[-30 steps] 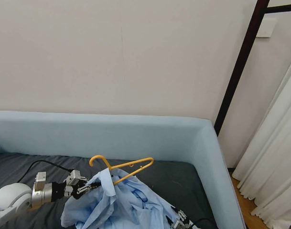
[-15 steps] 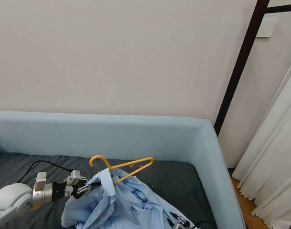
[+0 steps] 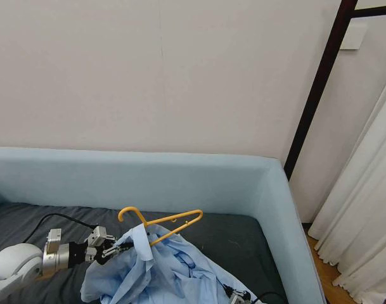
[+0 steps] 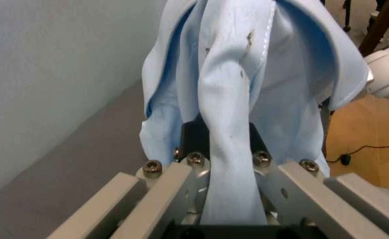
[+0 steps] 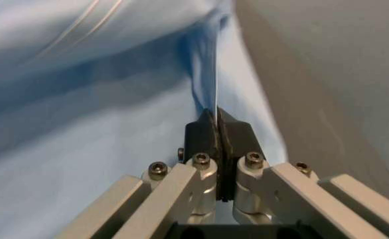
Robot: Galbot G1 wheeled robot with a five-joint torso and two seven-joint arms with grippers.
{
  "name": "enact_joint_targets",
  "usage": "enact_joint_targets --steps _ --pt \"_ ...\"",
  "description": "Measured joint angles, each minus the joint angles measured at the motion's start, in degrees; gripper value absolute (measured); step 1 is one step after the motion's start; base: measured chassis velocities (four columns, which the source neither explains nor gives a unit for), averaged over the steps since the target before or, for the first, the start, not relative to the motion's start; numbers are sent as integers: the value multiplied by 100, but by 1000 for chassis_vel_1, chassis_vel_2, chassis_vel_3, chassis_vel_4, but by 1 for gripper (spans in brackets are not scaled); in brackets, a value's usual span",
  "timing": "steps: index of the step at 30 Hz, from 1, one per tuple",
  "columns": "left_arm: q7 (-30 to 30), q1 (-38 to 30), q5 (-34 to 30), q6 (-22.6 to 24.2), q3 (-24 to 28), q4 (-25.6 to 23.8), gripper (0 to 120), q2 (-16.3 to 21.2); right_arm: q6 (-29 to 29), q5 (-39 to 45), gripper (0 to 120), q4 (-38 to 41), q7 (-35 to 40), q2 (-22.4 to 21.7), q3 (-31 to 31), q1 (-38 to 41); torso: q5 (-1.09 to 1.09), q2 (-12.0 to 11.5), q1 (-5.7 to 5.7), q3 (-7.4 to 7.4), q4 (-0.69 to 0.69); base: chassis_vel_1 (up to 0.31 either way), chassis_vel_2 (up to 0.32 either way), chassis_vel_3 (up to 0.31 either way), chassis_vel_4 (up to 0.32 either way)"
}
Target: Pick up the clothes from the sofa and hang them on the clothes hanger.
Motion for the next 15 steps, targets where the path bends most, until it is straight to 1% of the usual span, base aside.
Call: enact_joint_targets --steps 3,4,8,9,12,13,15 --pt "62 57 1 -43 -82 -61 1 -5 -179 504 0 315 76 -130 100 51 0 0 0 0 0 0 0 0 0" --pt "62 57 1 -43 -82 -61 1 -5 -179 504 0 315 76 -130 100 51 0 0 0 0 0 0 0 0 0" --pt "135 117 0 -99 -190 -129 1 -23 -390 1045 0 720 133 -419 212 192 0 0 0 0 1 0 0 0 0" --pt "135 117 0 -99 -190 -129 1 -23 -390 1045 0 720 133 -419 212 192 0 0 0 0 1 0 0 0 0" --pt "230 126 44 -147 -224 -224 1 0 -674 1527 0 1065 200 -664 303 284 0 0 0 0 0 0 0 0 0" --pt "230 126 44 -147 -224 -224 1 0 -674 1527 0 1065 200 -664 303 284 0 0 0 0 0 0 0 0 0" --pt "313 127 143 -197 -237 -260 1 28 -829 1818 0 1242 239 -768 379 319 0 0 0 0 0 0 0 0 0"
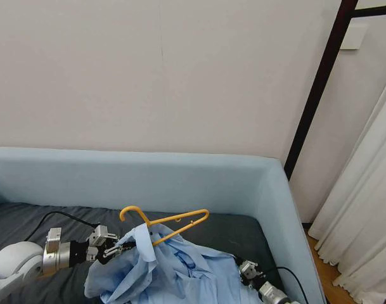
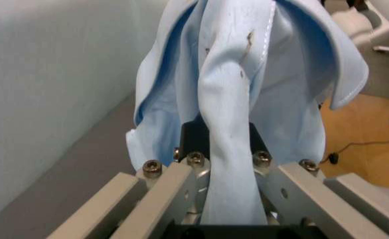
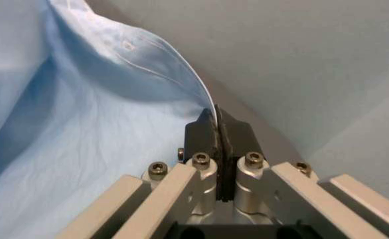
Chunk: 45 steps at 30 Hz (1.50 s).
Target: Pick up the clothes from the sofa and hang them on the clothes hanger.
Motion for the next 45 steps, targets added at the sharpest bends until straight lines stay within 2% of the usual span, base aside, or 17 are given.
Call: enact_joint_targets --steps 14,26,36,45 --pt "222 -27 321 -57 47 -74 1 72 -357 904 0 1467 95 -825 814 173 -1 0 0 0 0 0 0 0 0" --pt "254 -95 752 -85 49 276 1 -16 -580 1332 0 2851 179 -1506 1361 253 -1 0 0 0 0 0 0 0 0" --pt "149 -91 1050 -65 70 244 1 -88 -761 1604 0 3506 245 -1822 1428 530 -1 0 0 0 0 0 0 0 0" --pt "-138 -296 1038 83 246 274 1 -126 -878 1944 0 4009 300 -2096 1378 895 0 0 0 0 0 0 0 0 0"
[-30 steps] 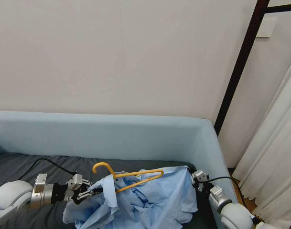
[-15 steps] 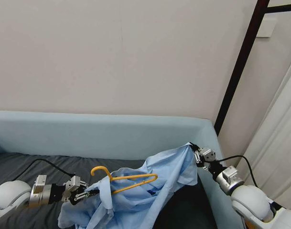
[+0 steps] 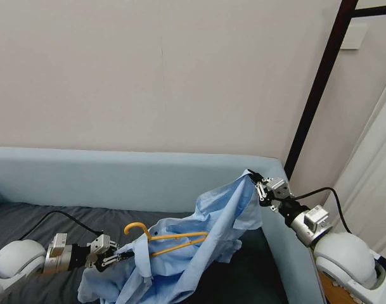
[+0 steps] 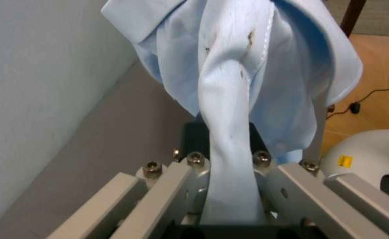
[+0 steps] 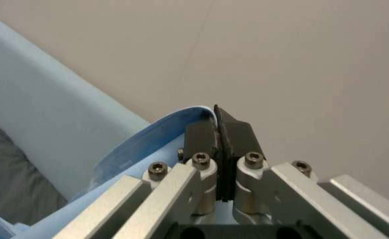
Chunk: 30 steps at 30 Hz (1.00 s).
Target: Pick up the clothes from the sofa and hang them on the clothes hanger.
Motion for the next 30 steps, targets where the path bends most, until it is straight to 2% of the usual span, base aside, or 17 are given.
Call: enact_joint_targets --steps 2,7,13,19,25,26,28,30 --pt "-4 -4 0 4 5 1 1 0 -5 15 0 18 3 -9 -8 20 0 0 0 0 0 0 0 0 0" --pt "-49 -302 -45 96 329 -18 1 3 -173 451 0 632 200 -278 -307 672 -2 0 0 0 1 0 0 0 0" --pt "-141 -520 -132 175 524 -16 1 -70 -233 659 0 1070 227 -420 -363 786 -1 0 0 0 1 0 0 0 0" --pt "-237 -1054 -291 270 1022 2 1 -215 -251 813 0 1386 286 -597 -342 761 0 0 0 0 1 0 0 0 0" --pt "-288 -2630 -397 369 2653 172 1 -550 -340 1418 0 1414 428 -729 -469 1339 -2 0 0 0 -1 0 0 0 0" --pt "-288 -2630 -397 369 2653 172 1 -550 -340 1418 0 1414 428 -729 -469 1339 -2 0 0 0 -1 0 0 0 0" --pt "-221 -3260 -475 376 3124 260 1 -594 -358 1617 0 1384 433 -752 -542 1601 1 0 0 0 -1 0 0 0 0" --pt "-206 -3430 -501 376 3247 276 1 -598 -359 1662 0 1374 433 -752 -560 1657 0 0 0 0 -1 0 0 0 0"
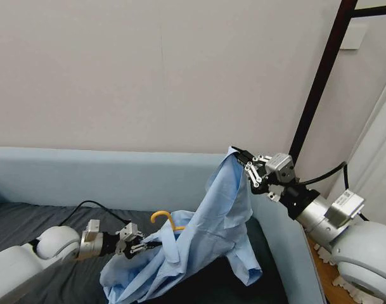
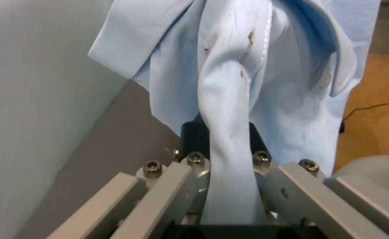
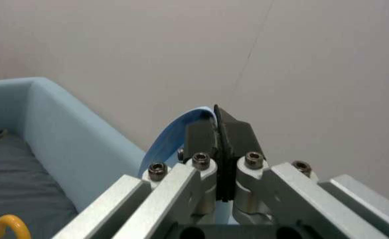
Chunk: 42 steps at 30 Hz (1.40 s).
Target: Pick up the clothes from the sofa and hang them on the clothes hanger.
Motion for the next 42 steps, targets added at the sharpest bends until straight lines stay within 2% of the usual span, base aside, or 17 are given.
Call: enact_joint_targets --steps 3,10,16,23,27,28,31,37,39,42 --pt "26 -404 -113 23 300 9 1 -71 -2 83 0 -5 -18 37 -47 95 0 0 0 0 2 0 0 0 0" --pt "-65 -527 -134 59 303 167 1 -296 13 6 0 221 -64 9 19 -185 -2 0 0 0 1 0 0 0 0" --pt "-204 -930 -271 49 137 801 1 -684 93 -58 0 690 -66 -148 117 -461 -2 0 0 -1 1 0 0 0 0" --pt "-282 -1211 -391 16 -14 1181 1 -841 293 -566 0 705 -130 -186 281 -1070 -1 0 0 0 0 0 0 0 0" --pt "-330 -1332 -540 8 -176 1194 1 -740 519 -1161 0 702 -257 33 342 -1868 -2 0 0 0 2 0 0 0 0" --pt "-330 -1332 -540 8 -176 1194 1 -740 519 -1161 0 702 -257 33 342 -1868 -2 0 0 0 2 0 0 0 0" --pt "-351 -1465 -698 -6 -258 1031 1 -486 761 -1782 0 489 -414 400 308 -2583 -2 0 0 -1 0 0 0 0 0" --pt "-321 -1543 -835 -31 -294 717 1 -70 980 -2242 0 -47 -552 870 174 -2949 -2 0 0 -1 3 0 0 0 0" --pt "-297 -1506 -875 -49 -351 482 1 167 1092 -2474 0 -426 -630 1209 71 -3121 -1 0 0 -1 3 0 0 0 0" --pt "-289 -1350 -870 -52 -444 337 1 293 1131 -2597 0 -630 -675 1418 -24 -3202 -1 0 -1 -1 2 0 0 0 0"
